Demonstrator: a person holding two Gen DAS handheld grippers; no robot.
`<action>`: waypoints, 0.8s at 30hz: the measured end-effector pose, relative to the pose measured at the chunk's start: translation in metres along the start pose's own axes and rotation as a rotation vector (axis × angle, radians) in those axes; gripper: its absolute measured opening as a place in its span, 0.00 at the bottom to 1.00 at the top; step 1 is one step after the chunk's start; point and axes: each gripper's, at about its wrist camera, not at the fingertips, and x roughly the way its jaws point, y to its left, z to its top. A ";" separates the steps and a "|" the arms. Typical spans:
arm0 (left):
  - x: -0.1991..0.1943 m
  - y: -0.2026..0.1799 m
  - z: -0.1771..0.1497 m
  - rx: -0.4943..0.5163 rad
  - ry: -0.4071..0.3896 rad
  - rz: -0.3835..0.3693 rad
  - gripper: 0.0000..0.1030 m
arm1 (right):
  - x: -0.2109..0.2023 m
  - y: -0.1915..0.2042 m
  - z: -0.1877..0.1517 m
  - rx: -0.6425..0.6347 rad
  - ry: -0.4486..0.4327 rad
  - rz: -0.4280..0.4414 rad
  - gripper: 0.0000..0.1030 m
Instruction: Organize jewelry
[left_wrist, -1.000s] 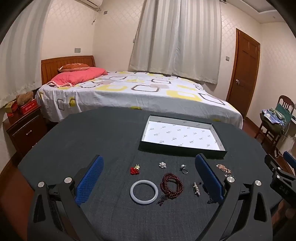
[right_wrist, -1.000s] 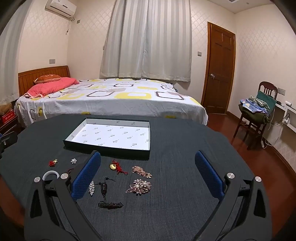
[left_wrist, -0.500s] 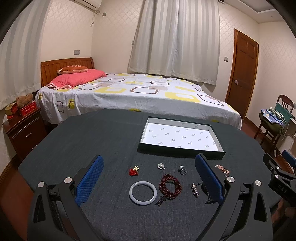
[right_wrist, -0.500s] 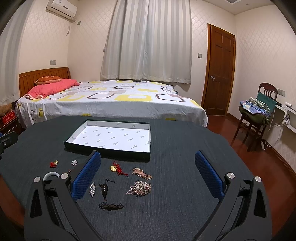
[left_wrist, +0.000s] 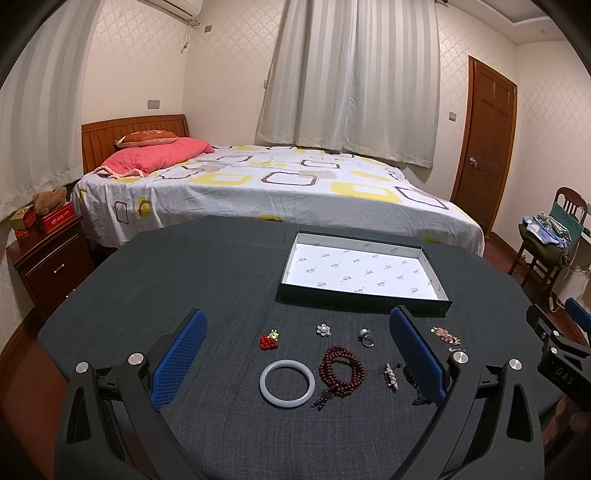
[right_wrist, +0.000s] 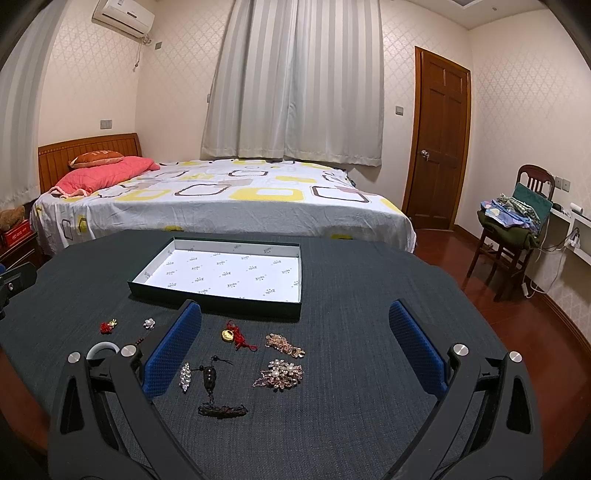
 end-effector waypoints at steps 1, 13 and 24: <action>0.000 0.000 0.000 0.000 0.000 0.000 0.93 | 0.000 0.000 0.000 0.001 -0.001 0.001 0.96; 0.000 0.003 -0.001 -0.001 0.003 0.001 0.93 | 0.000 0.001 0.000 0.000 0.000 0.002 0.96; -0.001 0.003 -0.001 0.000 0.002 0.003 0.93 | 0.000 0.001 -0.001 0.001 -0.001 0.002 0.96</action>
